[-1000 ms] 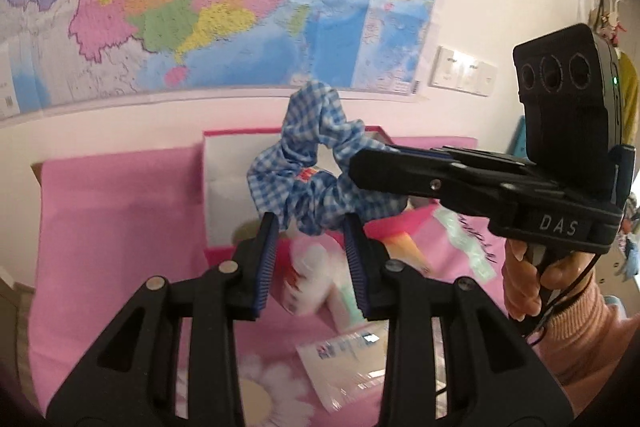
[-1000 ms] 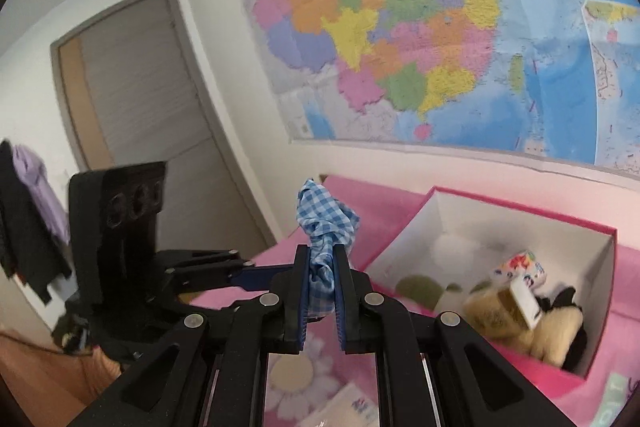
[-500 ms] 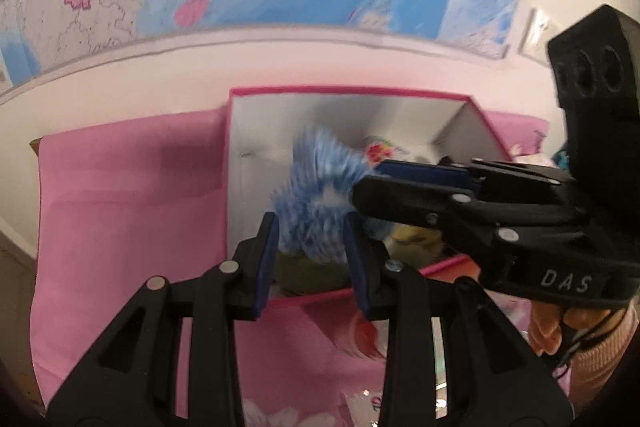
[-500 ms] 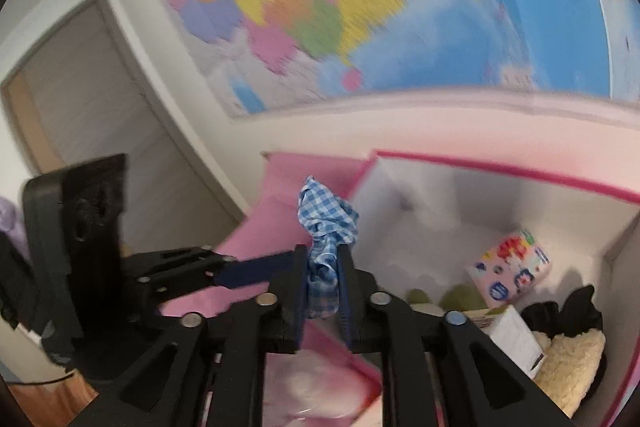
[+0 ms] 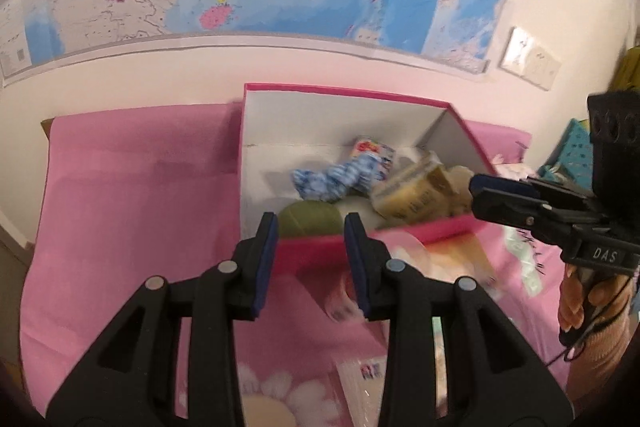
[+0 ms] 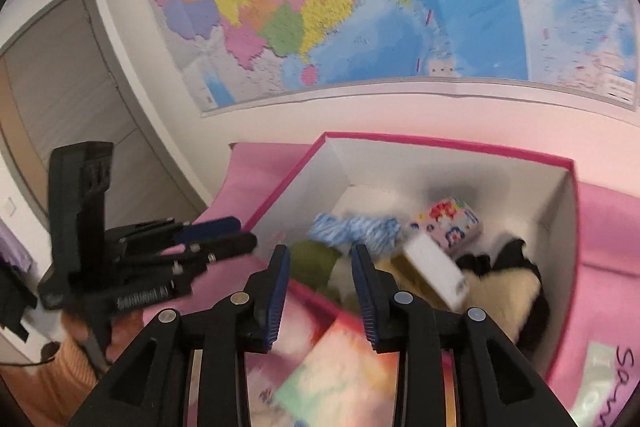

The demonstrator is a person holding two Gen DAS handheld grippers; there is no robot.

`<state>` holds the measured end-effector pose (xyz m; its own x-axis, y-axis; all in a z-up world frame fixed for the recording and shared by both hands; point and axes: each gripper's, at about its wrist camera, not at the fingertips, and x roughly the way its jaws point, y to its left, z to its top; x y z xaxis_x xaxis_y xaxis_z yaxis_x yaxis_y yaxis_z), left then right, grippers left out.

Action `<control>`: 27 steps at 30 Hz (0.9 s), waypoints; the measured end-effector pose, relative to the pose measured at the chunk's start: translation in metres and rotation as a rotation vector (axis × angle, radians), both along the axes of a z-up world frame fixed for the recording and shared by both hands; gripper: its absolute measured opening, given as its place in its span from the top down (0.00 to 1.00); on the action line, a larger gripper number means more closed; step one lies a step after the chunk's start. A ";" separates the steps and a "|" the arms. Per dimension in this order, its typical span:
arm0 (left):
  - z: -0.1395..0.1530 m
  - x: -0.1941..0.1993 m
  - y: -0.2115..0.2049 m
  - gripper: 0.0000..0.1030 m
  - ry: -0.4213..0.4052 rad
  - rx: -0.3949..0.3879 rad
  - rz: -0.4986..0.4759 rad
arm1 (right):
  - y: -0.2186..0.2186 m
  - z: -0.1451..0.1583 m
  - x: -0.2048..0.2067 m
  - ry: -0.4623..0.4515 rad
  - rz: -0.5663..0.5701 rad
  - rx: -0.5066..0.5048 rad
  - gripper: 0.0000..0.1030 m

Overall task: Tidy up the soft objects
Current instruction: 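Carry the scrunchie into the pink box and open the left tool, then move the left tool to the clear cotton swab bag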

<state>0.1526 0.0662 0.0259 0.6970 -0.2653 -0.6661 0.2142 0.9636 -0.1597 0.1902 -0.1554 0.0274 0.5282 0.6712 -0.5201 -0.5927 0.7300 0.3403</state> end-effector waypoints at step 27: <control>-0.081 -0.096 -0.025 0.55 0.218 -0.042 -0.157 | -0.054 -0.100 -0.100 0.292 -0.018 -0.095 0.66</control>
<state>0.0564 0.0413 -0.0553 0.4862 -0.3896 -0.7822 0.3164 0.9129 -0.2580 0.0905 -0.2098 -0.0728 0.3584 0.6041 -0.7118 -0.4662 0.7763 0.4242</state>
